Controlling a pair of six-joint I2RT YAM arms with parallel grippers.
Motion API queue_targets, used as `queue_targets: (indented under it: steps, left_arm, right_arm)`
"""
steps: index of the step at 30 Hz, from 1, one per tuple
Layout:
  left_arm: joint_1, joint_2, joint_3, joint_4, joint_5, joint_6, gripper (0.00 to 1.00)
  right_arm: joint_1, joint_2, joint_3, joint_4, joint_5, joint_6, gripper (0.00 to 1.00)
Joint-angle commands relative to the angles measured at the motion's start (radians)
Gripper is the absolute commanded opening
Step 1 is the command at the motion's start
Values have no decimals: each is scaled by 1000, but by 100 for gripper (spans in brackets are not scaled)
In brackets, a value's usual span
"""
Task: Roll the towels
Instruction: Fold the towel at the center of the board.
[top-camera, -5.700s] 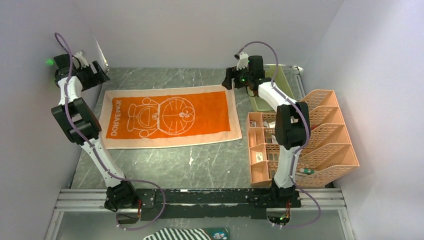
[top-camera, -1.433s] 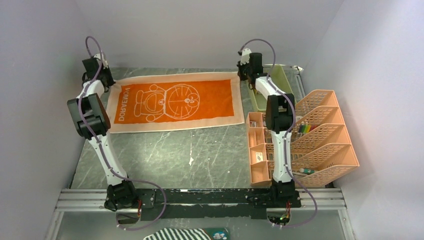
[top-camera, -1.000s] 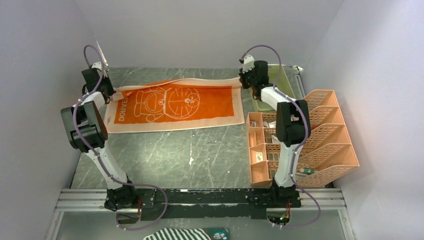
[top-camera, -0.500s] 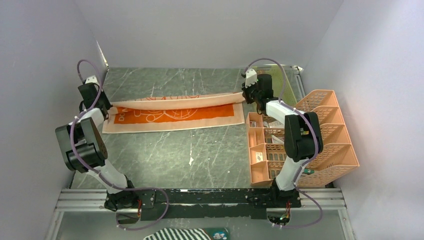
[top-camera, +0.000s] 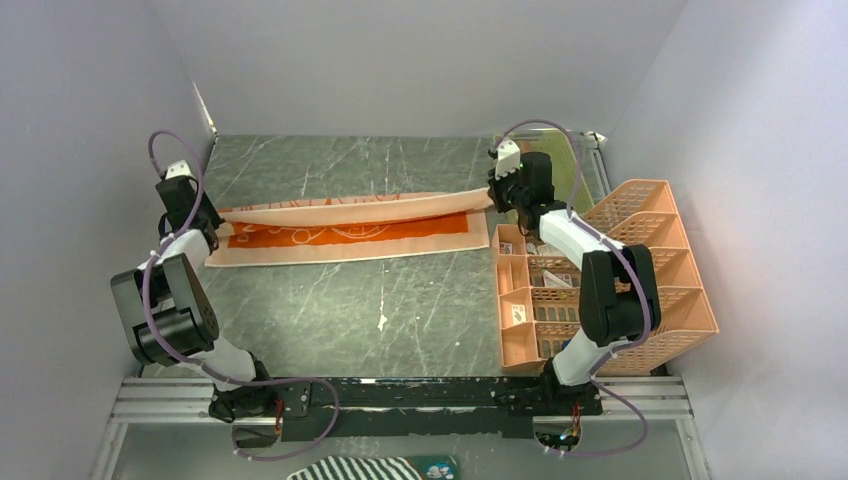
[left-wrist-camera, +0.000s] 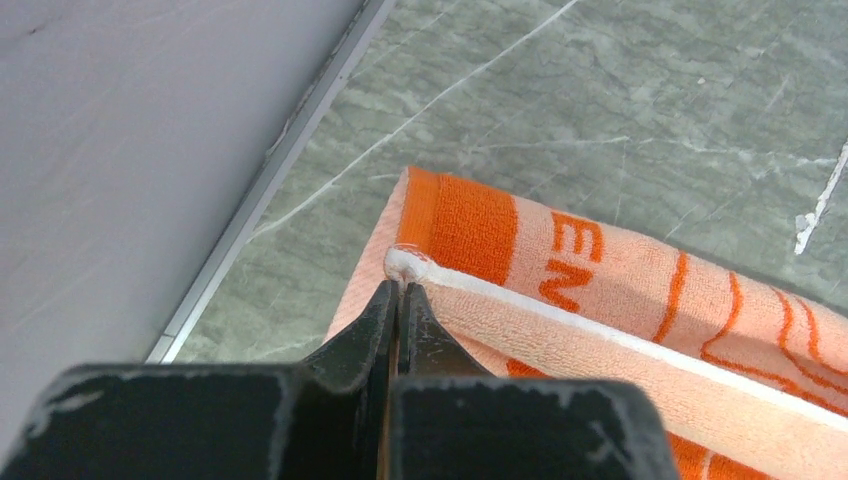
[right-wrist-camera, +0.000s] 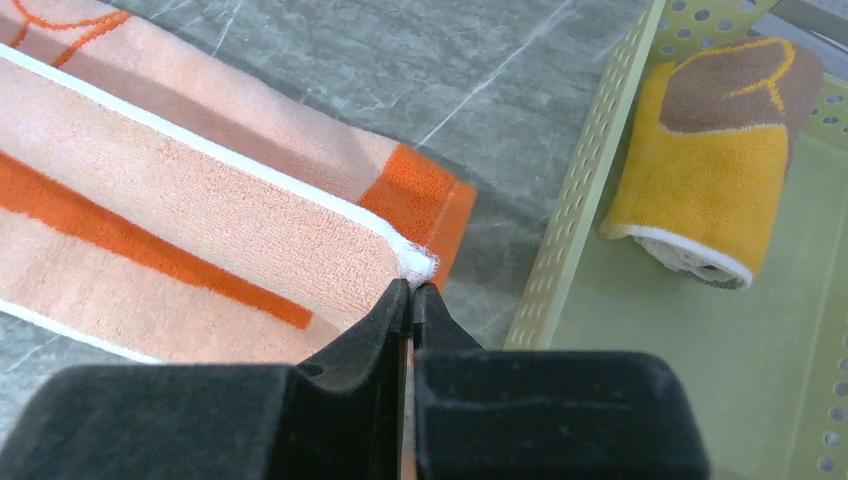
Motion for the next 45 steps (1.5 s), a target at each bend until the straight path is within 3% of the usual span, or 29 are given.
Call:
queue_targets:
  steps: [1, 10, 13, 14, 16, 18, 19, 22, 26, 28, 33, 35, 38, 45]
  left_arm:
    - [9, -67, -29, 12, -29, -9, 7]
    - [8, -110, -53, -5, -35, -21, 7]
    - [7, -128, -42, -27, -15, -27, 13]
    - [7, -142, -38, -41, -11, -31, 19]
    - [7, -185, -41, -58, -8, -45, 40]
    - [7, -245, -56, -67, -10, -59, 78]
    - [7, -277, -65, -69, -13, -63, 87]
    - [7, -376, -90, -74, -21, -71, 91]
    - [7, -427, -95, -66, -9, -58, 92]
    - [7, -384, -65, -89, 60, -34, 90]
    - [-5, -172, 148, -282, 260, -45, 67]
    - [-56, -139, 175, -271, 271, -39, 65]
    - [-149, -87, 216, -256, 231, -8, 64]
    - [-171, 80, 288, -369, 326, -80, 47]
  right_arm:
    - [22, -54, -7, -40, 14, -3, 0]
    - [79, -83, -22, -133, 82, 6, 2]
    - [79, -94, -23, -151, 149, 36, 28]
    - [79, -103, -25, -149, 173, 50, 36]
    - [78, -134, -31, -121, 218, 75, 48]
    - [78, -181, -83, -67, 241, 96, 62]
    - [76, -205, -101, -34, 241, 106, 67]
    - [77, -281, -150, 73, 236, 136, 75]
    - [79, -286, -156, 173, 168, 170, 77]
    - [83, -231, -102, 142, 104, 181, 77]
    - [154, 24, 196, -114, 22, 208, 67]
    - [210, 100, 262, -144, 62, 187, 67]
    - [265, 197, 329, -156, 57, 210, 66]
    - [275, 318, 356, -191, 29, 253, 60]
